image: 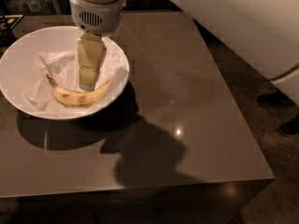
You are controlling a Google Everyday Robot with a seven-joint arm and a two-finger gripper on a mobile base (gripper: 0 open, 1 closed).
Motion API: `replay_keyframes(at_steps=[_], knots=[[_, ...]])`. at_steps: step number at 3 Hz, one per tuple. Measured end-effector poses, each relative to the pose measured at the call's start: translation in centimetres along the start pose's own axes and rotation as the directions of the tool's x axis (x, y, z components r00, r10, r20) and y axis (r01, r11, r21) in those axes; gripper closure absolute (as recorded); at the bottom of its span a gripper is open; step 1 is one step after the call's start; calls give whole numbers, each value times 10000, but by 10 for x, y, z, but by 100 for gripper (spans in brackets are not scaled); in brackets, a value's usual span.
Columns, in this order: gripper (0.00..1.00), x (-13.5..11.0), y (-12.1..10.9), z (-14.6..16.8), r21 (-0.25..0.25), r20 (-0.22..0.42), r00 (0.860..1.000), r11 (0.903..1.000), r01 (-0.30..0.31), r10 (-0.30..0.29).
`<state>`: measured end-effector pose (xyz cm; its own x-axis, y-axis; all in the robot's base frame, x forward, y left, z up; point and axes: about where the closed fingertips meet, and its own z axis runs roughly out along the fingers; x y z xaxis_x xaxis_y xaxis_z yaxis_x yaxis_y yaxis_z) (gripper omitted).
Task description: Pick banana from white bowl
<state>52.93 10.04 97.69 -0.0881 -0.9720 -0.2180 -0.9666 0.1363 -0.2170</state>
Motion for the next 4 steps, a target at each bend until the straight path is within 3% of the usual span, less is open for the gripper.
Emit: replay_keyframes(at_steps=[1,2,4], knots=[[4,-9,1,13,31,-197,9990,9992,410,-410],[16,-10,1,27,-154,-347,9980,9985,519,-525],[24,-22,-4,48,-478,-403,9941,9940,986,-1006]])
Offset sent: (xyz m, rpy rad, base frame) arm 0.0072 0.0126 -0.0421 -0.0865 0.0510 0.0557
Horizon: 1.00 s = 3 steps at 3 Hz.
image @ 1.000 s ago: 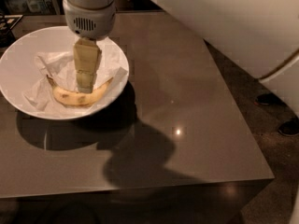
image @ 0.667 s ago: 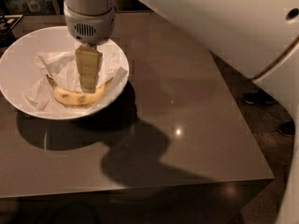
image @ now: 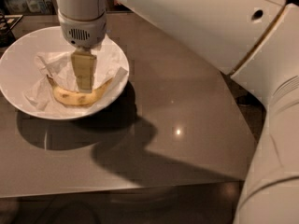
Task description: Pick banana from white bowl
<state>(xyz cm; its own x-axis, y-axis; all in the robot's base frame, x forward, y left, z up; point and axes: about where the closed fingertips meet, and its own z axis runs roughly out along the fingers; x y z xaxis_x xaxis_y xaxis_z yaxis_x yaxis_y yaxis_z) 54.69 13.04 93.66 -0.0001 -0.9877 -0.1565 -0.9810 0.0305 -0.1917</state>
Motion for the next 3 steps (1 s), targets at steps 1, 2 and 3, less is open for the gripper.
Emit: replay_keyframes(at_steps=[1,2,3], knots=[[36,-8,-3,11,-224,-44,9994,9992,333,-334],[32,-12,-5,26,-546,-48,9987,9973,494,-498],[33,-14,-7,40,-863,41,9981,9944,614,-613]])
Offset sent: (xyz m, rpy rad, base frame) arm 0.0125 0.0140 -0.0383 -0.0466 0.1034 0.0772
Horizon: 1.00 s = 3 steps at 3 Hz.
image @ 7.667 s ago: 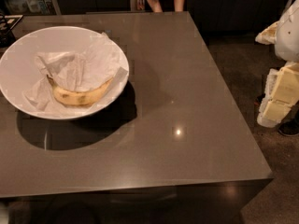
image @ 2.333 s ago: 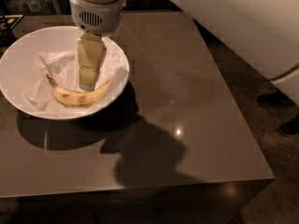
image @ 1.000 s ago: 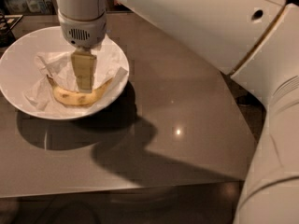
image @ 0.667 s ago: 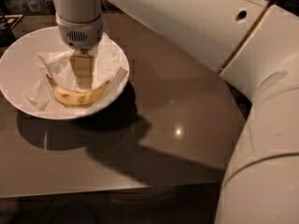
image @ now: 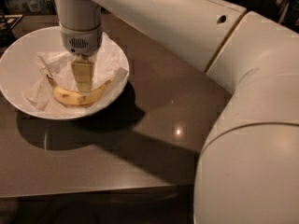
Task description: Pick banana from white bowl
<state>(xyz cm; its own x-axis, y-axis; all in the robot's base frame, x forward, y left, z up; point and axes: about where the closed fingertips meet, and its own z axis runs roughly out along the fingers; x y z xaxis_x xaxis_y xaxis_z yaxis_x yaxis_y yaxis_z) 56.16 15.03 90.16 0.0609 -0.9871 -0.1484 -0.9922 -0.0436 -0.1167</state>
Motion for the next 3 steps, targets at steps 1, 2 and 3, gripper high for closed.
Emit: replay_keyframes(at_steps=[1,2,3], knots=[[34,-4,-1,13,-408,203,9998,9992,24,-16],[49,-8,2,23,-814,456,9989,9967,-69,106],[44,-12,8,30,-1174,572,9982,9930,-124,193]])
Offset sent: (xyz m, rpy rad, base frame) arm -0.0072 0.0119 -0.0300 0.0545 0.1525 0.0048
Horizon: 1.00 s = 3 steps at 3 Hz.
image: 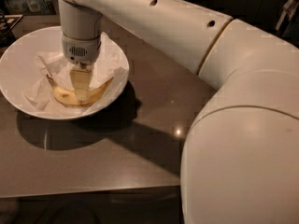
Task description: Pick banana from white bowl
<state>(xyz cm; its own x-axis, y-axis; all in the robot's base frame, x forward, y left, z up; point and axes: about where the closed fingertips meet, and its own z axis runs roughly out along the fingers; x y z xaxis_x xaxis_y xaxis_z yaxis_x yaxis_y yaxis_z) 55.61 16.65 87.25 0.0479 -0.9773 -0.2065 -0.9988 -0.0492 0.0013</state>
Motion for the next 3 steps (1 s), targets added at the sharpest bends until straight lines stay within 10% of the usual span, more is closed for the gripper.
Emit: replay_keyframes(at_steps=[3], knots=[[39,-11,12,16,-848,-104,9992,9956,387,-397]])
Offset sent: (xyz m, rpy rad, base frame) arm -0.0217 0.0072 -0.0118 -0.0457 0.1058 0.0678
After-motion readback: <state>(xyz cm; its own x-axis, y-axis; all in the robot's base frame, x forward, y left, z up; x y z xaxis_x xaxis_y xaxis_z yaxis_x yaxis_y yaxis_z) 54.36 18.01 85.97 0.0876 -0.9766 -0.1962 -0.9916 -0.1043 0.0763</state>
